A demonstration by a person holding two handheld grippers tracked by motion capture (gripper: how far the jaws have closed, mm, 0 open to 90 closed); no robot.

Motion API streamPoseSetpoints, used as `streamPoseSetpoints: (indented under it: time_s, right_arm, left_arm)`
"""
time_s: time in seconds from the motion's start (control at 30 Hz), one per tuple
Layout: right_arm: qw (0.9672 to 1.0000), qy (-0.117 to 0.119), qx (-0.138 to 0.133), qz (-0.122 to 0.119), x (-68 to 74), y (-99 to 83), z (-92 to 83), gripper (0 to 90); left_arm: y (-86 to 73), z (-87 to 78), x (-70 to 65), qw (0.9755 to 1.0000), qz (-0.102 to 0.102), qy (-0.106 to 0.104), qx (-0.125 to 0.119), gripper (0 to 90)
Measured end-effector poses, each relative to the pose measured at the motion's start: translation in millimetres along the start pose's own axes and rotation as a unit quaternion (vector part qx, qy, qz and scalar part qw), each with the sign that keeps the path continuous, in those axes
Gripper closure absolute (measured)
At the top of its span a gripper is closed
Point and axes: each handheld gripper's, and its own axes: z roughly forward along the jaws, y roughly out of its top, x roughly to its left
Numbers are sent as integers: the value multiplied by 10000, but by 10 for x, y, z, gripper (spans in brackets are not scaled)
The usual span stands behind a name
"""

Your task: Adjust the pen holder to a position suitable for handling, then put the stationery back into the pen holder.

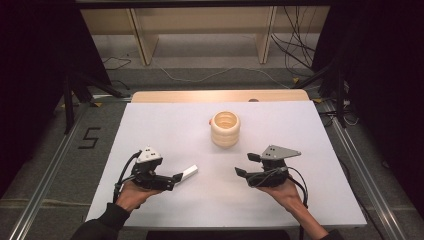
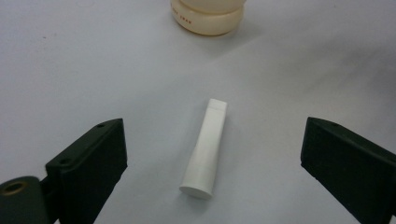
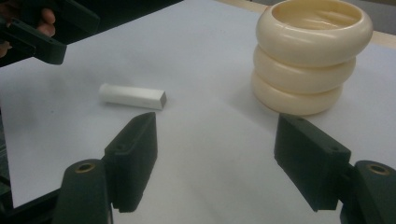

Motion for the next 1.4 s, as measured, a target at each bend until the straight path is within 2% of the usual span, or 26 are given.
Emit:
streamPoseSetpoints:
  time_s: [0.37,0.7,0.93,1.2,1.4]
  right_arm:
    - [10000,-48,12,-42,21,-47,-75,298]
    - [10000,-72,36,-24,27,-85,-122,297]
    - [9999,-83,65,-20,39,-113,-135,297]
    - [9999,-97,49,-43,43,-115,-147,296]
    - [9999,-96,70,-37,32,-120,-149,296]
  left_arm:
    - [71,90,-39,9981,282,-36,538,74]
    - [140,141,-64,9941,498,-3,960,81]
    - [165,230,-87,9865,763,69,1446,87]
    - [202,330,-90,9779,888,117,1887,98]
    - [277,381,-75,9719,955,113,2147,145]
